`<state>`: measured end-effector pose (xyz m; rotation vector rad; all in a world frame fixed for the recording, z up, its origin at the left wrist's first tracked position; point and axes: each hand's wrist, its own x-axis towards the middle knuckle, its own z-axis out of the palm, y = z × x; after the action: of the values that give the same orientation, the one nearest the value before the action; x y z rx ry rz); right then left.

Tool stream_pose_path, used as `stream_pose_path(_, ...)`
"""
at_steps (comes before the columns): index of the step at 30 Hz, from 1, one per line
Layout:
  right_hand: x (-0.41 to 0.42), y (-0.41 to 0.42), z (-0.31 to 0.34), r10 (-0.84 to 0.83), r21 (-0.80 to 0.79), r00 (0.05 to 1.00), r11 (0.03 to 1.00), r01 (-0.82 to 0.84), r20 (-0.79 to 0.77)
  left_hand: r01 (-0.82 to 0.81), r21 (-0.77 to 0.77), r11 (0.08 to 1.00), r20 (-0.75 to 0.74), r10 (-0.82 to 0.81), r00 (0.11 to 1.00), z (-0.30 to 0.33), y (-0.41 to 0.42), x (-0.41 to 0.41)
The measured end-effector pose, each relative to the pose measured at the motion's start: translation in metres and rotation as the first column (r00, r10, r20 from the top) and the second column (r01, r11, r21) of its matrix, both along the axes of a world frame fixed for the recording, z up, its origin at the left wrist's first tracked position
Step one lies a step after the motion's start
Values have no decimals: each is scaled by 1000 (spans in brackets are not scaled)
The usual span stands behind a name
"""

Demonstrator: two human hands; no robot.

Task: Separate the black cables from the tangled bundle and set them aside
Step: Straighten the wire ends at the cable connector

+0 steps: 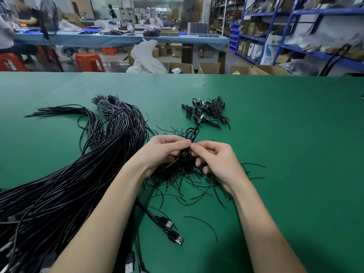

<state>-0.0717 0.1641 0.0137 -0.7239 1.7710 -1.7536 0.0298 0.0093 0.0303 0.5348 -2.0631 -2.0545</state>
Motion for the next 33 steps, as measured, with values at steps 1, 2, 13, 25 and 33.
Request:
stream_pose_path(1,1,0,1,-8,8,999,1000,8,38,-21,-30,999,-24,21,1000,-1,2,-1)
stream_pose_path(2,2,-1,1,-14,9,997,1000,14,74,-44,-53,998,-45,41,998,-1,3,-2)
stream_pose_path(13,-1,3,1,401,-398,364,913,-86,841,-65,-213,975,-238,13,971,1,8,-5)
stream_pose_path(25,-2,1,-7,-86,31,737,989,144,-671,-85,-103,991,9,86,996,0,-6,-1)
stream_pose_path(33,1,4,-8,-142,10,472,952,306,-870,-59,-30,998,84,61,995,-2,-2,-3)
